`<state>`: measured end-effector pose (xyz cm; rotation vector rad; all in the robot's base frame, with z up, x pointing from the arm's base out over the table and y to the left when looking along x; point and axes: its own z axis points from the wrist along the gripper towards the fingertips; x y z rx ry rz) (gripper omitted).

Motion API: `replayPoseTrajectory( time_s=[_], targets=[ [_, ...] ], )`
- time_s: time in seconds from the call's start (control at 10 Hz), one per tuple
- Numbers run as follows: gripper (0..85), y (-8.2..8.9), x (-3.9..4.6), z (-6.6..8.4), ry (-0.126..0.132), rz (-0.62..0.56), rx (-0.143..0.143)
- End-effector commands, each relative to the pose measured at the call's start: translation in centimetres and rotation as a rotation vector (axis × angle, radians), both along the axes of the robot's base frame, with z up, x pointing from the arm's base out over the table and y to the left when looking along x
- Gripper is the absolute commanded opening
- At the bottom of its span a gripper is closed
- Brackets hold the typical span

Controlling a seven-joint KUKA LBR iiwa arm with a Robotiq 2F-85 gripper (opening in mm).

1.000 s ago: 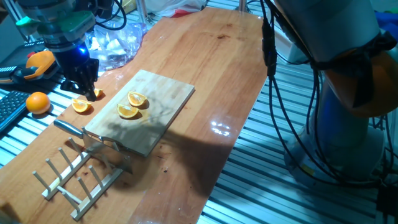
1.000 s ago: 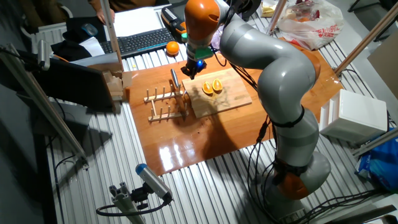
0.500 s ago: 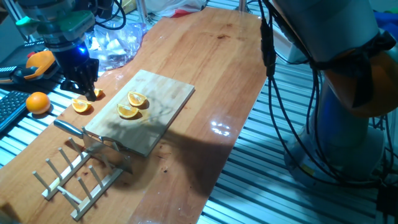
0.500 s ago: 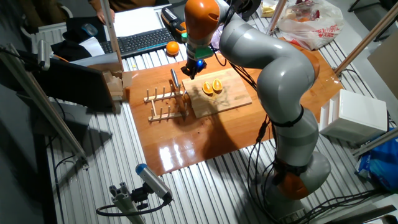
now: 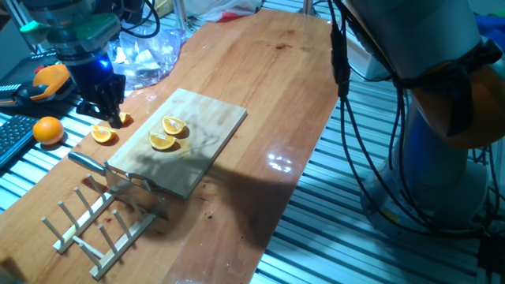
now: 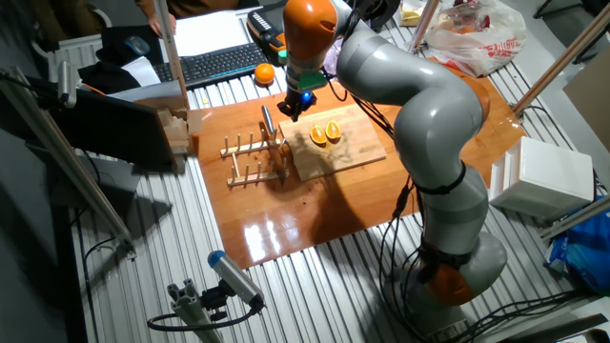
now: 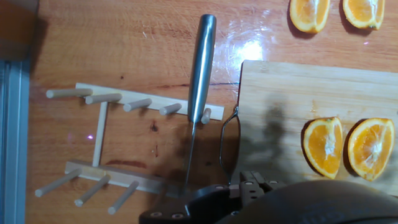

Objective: Chop the orange

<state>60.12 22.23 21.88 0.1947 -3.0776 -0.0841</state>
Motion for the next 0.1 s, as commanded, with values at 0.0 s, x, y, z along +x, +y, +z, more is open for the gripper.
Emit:
replayPoseTrajectory(
  time_s=[0.0],
  targets=[
    [0.0, 0.01, -0.03, 0.00, 0.006, -0.001, 0.006]
  ],
)
